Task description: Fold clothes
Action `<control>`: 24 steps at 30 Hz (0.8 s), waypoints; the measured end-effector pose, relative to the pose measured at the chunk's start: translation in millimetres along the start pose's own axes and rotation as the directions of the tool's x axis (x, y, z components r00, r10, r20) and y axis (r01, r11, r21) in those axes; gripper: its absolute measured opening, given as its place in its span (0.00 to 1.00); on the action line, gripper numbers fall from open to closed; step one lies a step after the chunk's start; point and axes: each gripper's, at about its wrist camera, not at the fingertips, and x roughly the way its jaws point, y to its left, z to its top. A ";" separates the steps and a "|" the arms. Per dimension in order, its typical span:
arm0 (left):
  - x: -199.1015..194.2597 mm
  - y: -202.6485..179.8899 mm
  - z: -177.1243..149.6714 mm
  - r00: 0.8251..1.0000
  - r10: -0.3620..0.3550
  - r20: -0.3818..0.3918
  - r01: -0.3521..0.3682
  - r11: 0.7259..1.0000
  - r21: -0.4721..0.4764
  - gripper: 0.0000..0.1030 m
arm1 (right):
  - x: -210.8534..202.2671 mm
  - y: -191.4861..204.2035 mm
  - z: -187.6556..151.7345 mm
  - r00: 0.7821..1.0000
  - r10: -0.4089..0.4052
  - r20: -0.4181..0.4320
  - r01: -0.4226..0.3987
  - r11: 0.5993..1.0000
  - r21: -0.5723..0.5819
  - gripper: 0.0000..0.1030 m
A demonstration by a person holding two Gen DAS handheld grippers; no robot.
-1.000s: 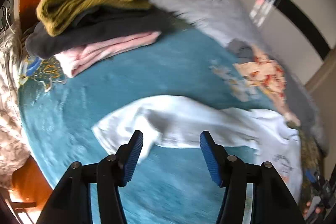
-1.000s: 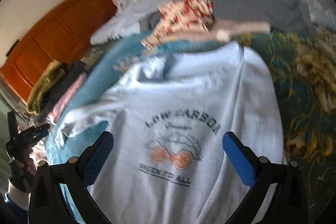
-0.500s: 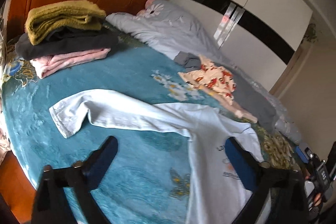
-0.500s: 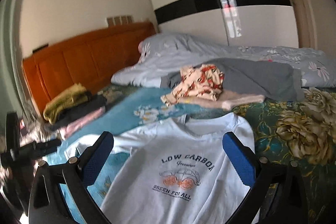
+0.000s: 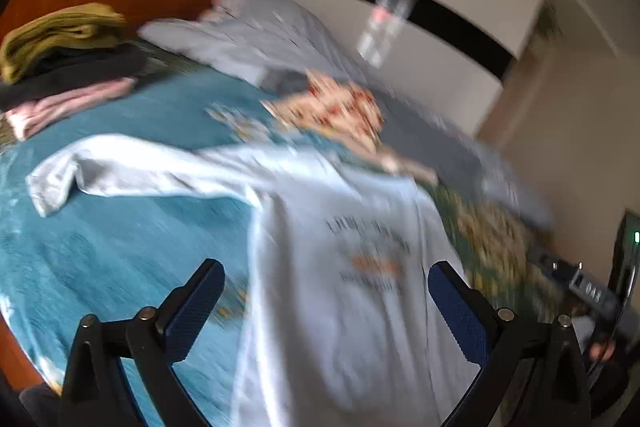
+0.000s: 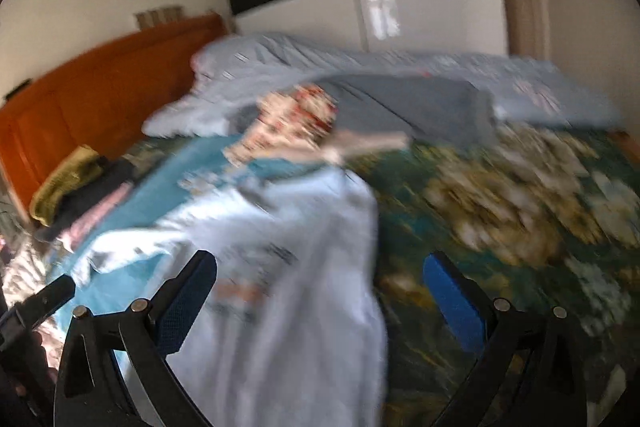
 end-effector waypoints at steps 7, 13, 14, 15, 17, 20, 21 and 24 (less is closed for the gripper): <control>19.9 -21.7 -35.8 0.991 -0.001 -0.133 0.008 0.998 0.056 1.00 | -1.5 -18.3 -67.5 0.964 0.059 -0.260 -0.058 0.998 0.010 1.00; 18.2 -20.1 -43.6 0.984 0.064 -0.166 -0.054 0.996 0.067 1.00 | 4.0 34.4 -90.8 0.928 0.154 -0.339 -0.201 0.974 -0.106 1.00; 17.1 -19.2 -44.7 0.983 0.073 -0.170 -0.062 0.996 0.068 1.00 | 7.4 40.1 -91.9 0.922 0.169 -0.348 -0.217 0.971 -0.102 1.00; 16.0 -18.0 -46.2 0.982 0.076 -0.174 -0.065 0.996 0.067 1.00 | 11.2 44.6 -93.2 0.920 0.163 -0.356 -0.213 0.971 -0.106 0.97; 13.6 -15.6 -49.1 0.980 0.080 -0.182 -0.069 0.996 0.065 1.00 | 19.0 52.1 -97.7 0.917 0.131 -0.378 -0.190 0.974 -0.122 0.75; 9.4 -13.5 -52.3 0.980 0.080 -0.181 -0.069 0.996 0.062 1.00 | 29.9 59.9 -105.6 0.903 0.069 -0.424 -0.149 0.976 -0.158 0.62; 8.2 -13.3 -52.9 0.980 0.080 -0.180 -0.070 0.996 0.063 1.00 | 29.8 62.1 -107.2 0.904 0.054 -0.423 -0.141 0.974 -0.177 0.62; 5.7 -13.6 -54.2 0.980 0.079 -0.181 -0.068 0.996 0.063 1.00 | 26.0 67.8 -110.6 0.904 0.023 -0.428 -0.129 0.967 -0.221 0.62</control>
